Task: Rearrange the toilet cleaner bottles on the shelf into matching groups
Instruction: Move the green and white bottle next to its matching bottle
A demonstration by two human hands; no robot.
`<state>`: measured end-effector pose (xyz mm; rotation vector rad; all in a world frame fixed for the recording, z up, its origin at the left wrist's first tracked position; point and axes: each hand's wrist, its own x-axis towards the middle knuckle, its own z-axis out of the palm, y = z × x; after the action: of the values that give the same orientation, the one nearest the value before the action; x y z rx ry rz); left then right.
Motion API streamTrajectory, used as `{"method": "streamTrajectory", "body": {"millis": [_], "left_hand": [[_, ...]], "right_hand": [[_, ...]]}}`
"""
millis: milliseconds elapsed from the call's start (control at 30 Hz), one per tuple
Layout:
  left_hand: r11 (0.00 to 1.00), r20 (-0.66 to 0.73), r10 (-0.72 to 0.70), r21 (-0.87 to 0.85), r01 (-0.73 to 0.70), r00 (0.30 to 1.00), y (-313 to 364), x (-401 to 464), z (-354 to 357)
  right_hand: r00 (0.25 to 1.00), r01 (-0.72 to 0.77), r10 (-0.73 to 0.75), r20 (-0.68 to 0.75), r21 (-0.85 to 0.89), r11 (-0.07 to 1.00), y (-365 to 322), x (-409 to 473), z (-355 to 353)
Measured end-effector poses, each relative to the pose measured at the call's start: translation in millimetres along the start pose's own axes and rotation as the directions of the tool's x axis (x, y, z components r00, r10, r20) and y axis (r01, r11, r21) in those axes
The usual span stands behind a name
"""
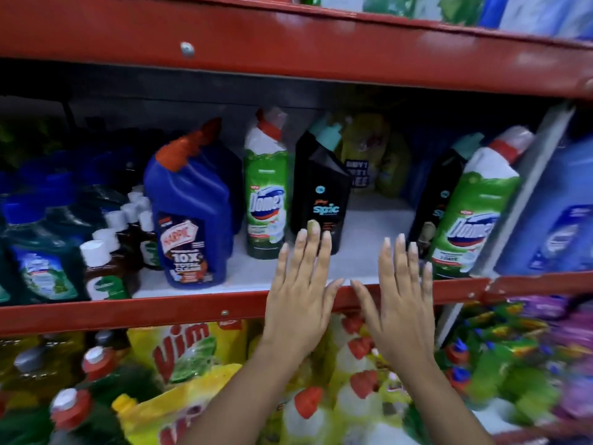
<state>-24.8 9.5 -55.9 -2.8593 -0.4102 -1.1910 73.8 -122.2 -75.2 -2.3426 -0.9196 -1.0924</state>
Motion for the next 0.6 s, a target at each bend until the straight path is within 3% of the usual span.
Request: {"method": "streamTrajectory", "body": {"millis": [233, 400, 500, 600], "left_hand": [[0.987, 0.03, 0.054, -0.155, -0.048, 0.998, 78.6, 39.6, 43.2], [0.946, 0.061, 0.034, -0.324, -0.013, 0.998, 124.3, 67.0, 61.0], [0.851, 0.107, -0.057, -0.515, 0.104, 0.993, 142.2, 80.1, 63.0], [0.653, 0.173, -0.108, -0.73, 0.201, 0.979, 149.8, 93.2, 68.0]], "right_hand": [[0.99, -0.111, 0.115, -0.085, 0.055, 0.992, 83.6, 6.5, -8.6], [0.968, -0.154, 0.202, -0.148, 0.281, 0.947, 118.9, 18.4, -13.0], [0.968, -0.182, 0.245, -0.063, 0.496, 0.849, 133.2, 25.6, -13.9], [0.952, -0.246, 0.303, 0.037, 0.682, 0.689, 140.7, 35.4, -17.4]]}}
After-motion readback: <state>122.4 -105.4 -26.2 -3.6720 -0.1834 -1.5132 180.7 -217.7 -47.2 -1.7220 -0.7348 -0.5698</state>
